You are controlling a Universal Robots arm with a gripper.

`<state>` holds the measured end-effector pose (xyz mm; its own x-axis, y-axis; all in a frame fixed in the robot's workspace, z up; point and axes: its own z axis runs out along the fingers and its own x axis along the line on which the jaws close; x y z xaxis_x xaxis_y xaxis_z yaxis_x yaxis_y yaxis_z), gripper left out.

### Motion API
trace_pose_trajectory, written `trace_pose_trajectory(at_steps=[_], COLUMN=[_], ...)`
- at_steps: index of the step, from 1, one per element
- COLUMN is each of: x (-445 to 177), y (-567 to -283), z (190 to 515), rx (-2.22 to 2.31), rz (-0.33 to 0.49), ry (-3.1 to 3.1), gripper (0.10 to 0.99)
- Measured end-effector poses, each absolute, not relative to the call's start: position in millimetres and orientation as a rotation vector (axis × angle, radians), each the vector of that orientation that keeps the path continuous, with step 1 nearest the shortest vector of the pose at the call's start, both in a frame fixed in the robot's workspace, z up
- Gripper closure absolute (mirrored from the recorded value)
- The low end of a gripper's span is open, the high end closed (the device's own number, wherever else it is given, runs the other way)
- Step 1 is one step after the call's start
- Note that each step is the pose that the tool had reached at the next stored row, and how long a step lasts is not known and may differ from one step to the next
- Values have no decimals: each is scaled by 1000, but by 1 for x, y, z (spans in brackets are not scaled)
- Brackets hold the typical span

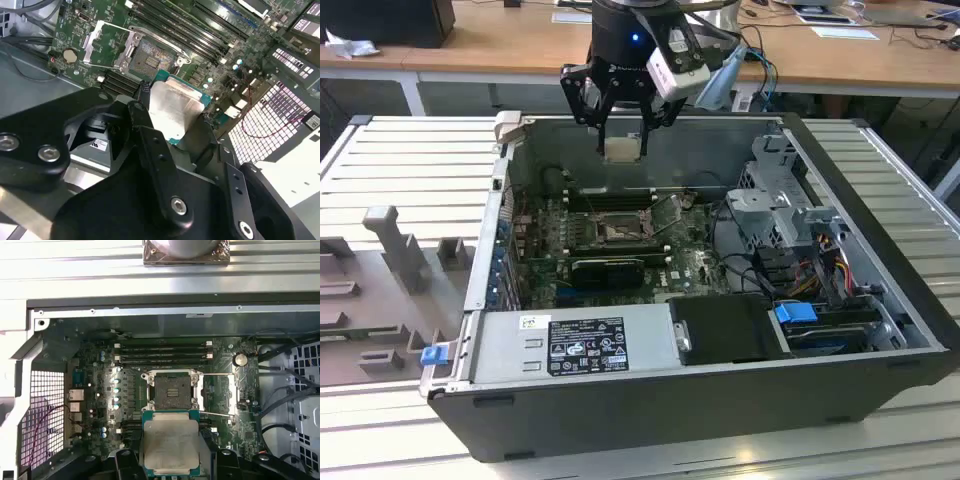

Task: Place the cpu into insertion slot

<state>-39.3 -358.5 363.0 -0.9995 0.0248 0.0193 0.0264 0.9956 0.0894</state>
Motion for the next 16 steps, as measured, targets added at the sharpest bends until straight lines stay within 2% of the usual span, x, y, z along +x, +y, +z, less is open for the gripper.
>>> trace_pose_trajectory(at_steps=[6, 16], x=[-39, -39], y=[-359, -359], z=[363, 360], rx=[-227, -270], rz=[-142, -142], ry=[-3117, -3115], gripper=[557, 557])
